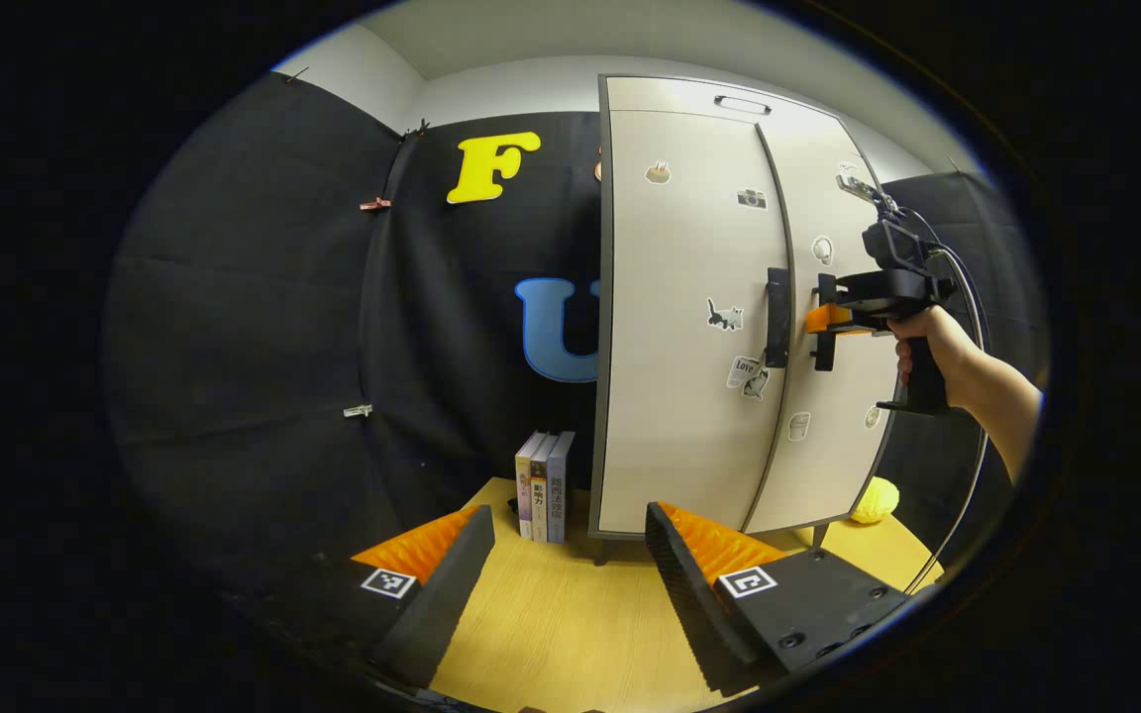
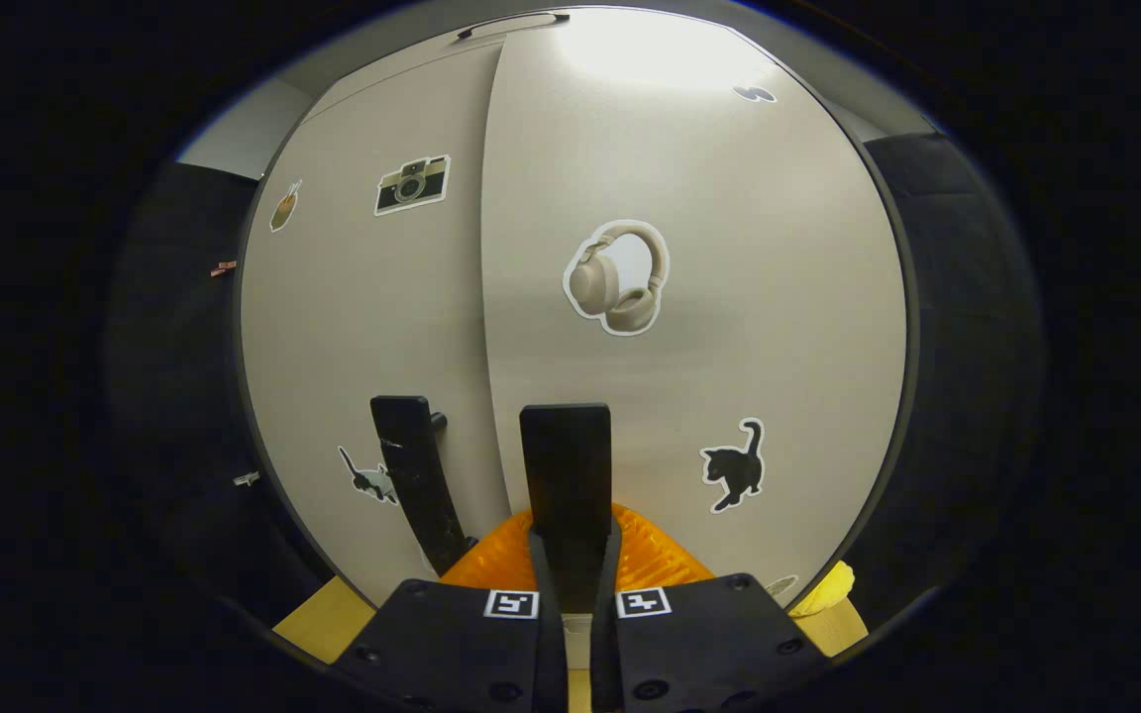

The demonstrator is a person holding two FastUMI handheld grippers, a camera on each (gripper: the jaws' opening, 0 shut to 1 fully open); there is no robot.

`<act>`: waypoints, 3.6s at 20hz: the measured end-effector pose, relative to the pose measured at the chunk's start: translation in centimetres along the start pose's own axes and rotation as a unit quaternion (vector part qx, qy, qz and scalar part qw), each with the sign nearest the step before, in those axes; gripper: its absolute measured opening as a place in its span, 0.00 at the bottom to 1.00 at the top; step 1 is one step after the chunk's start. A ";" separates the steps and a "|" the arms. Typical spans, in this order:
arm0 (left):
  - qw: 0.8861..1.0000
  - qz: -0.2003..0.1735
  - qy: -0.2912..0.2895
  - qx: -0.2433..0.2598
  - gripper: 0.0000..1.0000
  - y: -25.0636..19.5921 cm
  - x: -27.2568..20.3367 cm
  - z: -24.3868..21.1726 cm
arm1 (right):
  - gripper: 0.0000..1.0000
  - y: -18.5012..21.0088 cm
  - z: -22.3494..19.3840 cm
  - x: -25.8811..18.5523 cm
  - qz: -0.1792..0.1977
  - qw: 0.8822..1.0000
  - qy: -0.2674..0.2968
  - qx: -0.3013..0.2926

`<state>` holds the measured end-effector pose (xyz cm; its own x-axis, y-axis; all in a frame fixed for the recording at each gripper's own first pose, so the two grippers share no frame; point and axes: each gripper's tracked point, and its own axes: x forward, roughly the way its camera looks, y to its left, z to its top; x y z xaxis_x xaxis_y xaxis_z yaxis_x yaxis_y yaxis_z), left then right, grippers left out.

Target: Open the right door of the double-door shoe cabinet with the right hand, and open the left door with the left hand.

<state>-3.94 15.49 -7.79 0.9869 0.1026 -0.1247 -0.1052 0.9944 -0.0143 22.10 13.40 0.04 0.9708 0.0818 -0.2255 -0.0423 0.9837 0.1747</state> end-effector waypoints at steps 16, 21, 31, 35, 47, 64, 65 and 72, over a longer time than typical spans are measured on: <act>1.000 0.008 0.014 0.008 0.95 -11.9 -6.7 -1.5 | 0.13 -1.7 0.7 -6.3 0.122 0.993 0.000 0.007; 1.000 0.008 0.014 0.012 0.95 -17.1 -9.6 -2.0 | 0.13 -4.3 0.9 -8.8 0.146 0.989 -0.009 0.012; 1.000 0.009 -0.003 0.029 0.95 -21.2 -11.3 -0.9 | 0.12 -9.7 1.5 -10.8 0.111 0.993 -0.025 0.014; 1.000 -0.001 0.002 0.028 0.95 -22.0 -11.1 -1.3 | 0.12 -12.6 2.0 -10.4 0.064 0.997 -0.031 0.025; 0.999 -0.039 0.019 0.031 0.95 -22.3 -9.1 -1.1 | 0.09 -14.1 1.9 -10.4 0.018 0.998 -0.038 0.046; 0.999 -0.041 0.013 0.014 0.95 -17.0 1.6 2.5 | 0.30 -14.7 -1.1 -15.0 -0.036 0.999 -0.009 0.004; 0.999 -0.045 0.011 0.012 0.95 -17.0 2.4 3.0 | 0.37 -14.5 -1.2 -15.6 -0.032 0.999 -0.013 -0.006; 0.996 -0.072 -0.006 0.050 0.95 -16.9 8.6 6.4 | 0.96 -11.9 -3.6 -17.9 -0.067 0.997 -0.023 -0.010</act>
<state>7.11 -0.30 -2.30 0.9923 -0.0413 -0.1170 0.0495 0.9965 0.0681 4.37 0.82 -1.47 0.9779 -0.0577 -0.2007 0.0842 0.9884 0.1260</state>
